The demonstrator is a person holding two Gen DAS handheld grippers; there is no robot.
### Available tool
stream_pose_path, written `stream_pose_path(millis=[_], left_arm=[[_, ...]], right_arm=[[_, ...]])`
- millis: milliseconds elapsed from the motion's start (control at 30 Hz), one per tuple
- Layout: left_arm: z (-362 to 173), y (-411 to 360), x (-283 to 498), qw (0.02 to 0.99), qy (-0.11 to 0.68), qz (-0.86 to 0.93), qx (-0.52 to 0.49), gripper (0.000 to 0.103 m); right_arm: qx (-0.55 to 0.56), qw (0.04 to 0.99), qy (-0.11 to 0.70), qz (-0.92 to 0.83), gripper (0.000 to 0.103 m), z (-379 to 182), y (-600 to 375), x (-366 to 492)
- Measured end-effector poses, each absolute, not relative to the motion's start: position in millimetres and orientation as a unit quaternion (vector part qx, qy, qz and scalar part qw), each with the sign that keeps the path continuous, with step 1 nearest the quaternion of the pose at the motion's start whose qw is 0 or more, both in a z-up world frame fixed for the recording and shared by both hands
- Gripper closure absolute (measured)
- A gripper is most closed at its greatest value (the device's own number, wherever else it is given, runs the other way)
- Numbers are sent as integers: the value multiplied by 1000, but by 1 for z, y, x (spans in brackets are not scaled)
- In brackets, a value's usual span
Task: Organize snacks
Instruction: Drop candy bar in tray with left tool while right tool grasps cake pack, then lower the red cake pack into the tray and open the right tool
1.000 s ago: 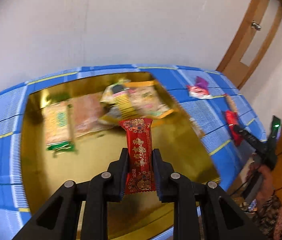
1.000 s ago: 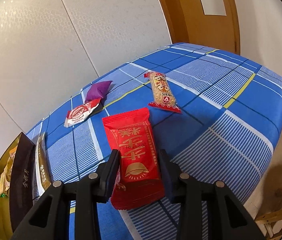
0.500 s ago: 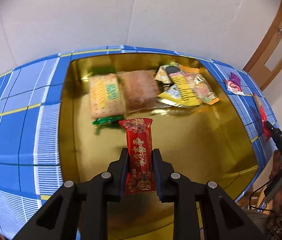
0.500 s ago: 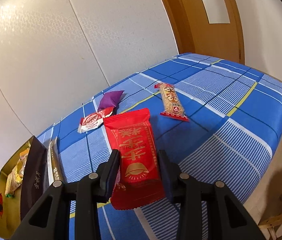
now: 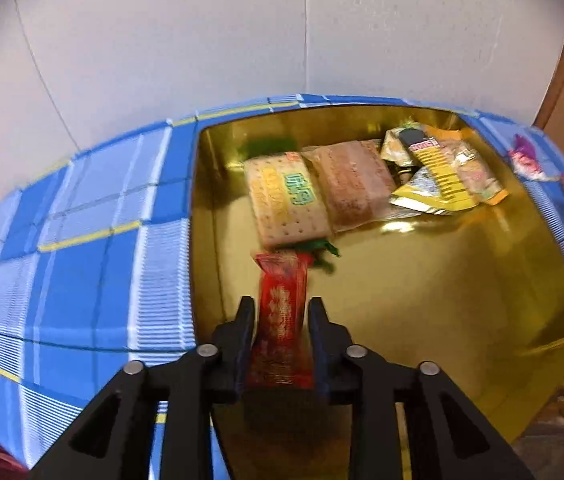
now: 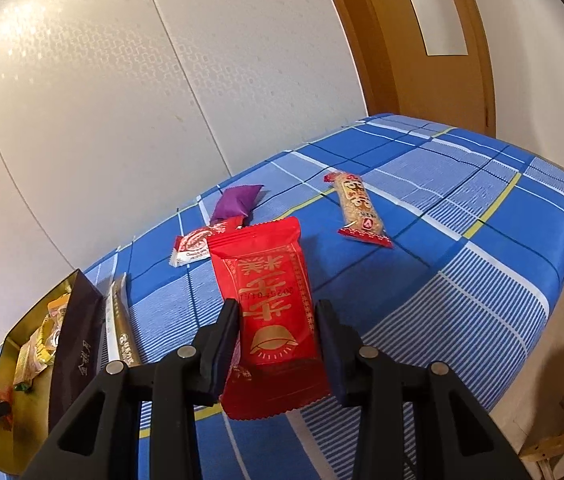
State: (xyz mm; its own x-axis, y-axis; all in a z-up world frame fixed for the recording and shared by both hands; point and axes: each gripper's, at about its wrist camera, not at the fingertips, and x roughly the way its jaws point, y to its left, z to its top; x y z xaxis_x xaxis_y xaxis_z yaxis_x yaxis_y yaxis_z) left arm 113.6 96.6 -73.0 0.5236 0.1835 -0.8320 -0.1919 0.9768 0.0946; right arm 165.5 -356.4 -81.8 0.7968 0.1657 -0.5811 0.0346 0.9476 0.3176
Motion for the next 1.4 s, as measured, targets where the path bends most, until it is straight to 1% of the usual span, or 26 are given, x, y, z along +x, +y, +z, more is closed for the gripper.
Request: stream_pose_path(millis=[67, 133, 167, 300, 333, 367, 533, 600, 633, 667, 700, 733, 833, 867, 933, 1033, 1067, 1200, 1267, 1400], left_arm=[[-72, 89, 115, 877, 466, 117, 27, 62], [-71, 83, 114, 879, 459, 119, 48, 56], [-70, 81, 113, 881, 456, 118, 53, 55], [-74, 71, 114, 878, 458, 114, 84, 55], [-76, 70, 116, 874, 461, 121, 97, 57], [-79, 71, 119, 869, 466, 128, 104, 62], [-81, 79, 125, 864, 470, 160, 90, 64], [-77, 79, 124, 865, 469, 162, 78, 60], [-75, 80, 123, 865, 473, 156, 66, 55], [-73, 80, 122, 867, 474, 146, 51, 46], [-69, 80, 120, 871, 472, 134, 31, 41], [-65, 81, 117, 875, 467, 125, 12, 35], [-51, 80, 106, 887, 450, 102, -28, 30], [-48, 80, 103, 889, 446, 100, -34, 26], [-41, 80, 98, 893, 437, 105, -36, 23], [-33, 88, 93, 898, 423, 113, -46, 21], [-31, 93, 92, 898, 422, 113, -58, 19], [-26, 109, 84, 895, 418, 119, -106, 18], [-26, 113, 78, 894, 417, 122, -113, 15], [-25, 121, 70, 896, 410, 127, -114, 15]], right_arm=[[158, 936, 314, 39, 64, -80, -355, 164], [158, 936, 311, 42, 64, -79, -354, 163], [159, 937, 308, 45, 64, -78, -354, 163], [165, 940, 294, 55, 64, -71, -353, 159], [166, 940, 291, 58, 64, -69, -353, 158], [167, 941, 287, 61, 64, -67, -353, 157], [183, 940, 274, 91, 64, -57, -346, 151], [186, 938, 273, 109, 64, -53, -336, 149], [186, 935, 275, 122, 64, -51, -329, 148], [186, 933, 277, 138, 64, -49, -322, 146], [188, 928, 280, 159, 64, -46, -310, 144], [187, 924, 284, 178, 64, -44, -300, 142], [165, 910, 301, 233, 64, -35, -257, 136], [154, 904, 312, 250, 64, -33, -243, 136], [131, 892, 339, 271, 64, -31, -209, 133], [111, 873, 378, 288, 64, -38, -171, 131], [107, 864, 393, 296, 64, -42, -156, 131], [100, 841, 436, 306, 64, -57, -121, 134], [103, 829, 453, 311, 64, -65, -107, 138], [92, 824, 477, 293, 64, -73, -81, 142]])
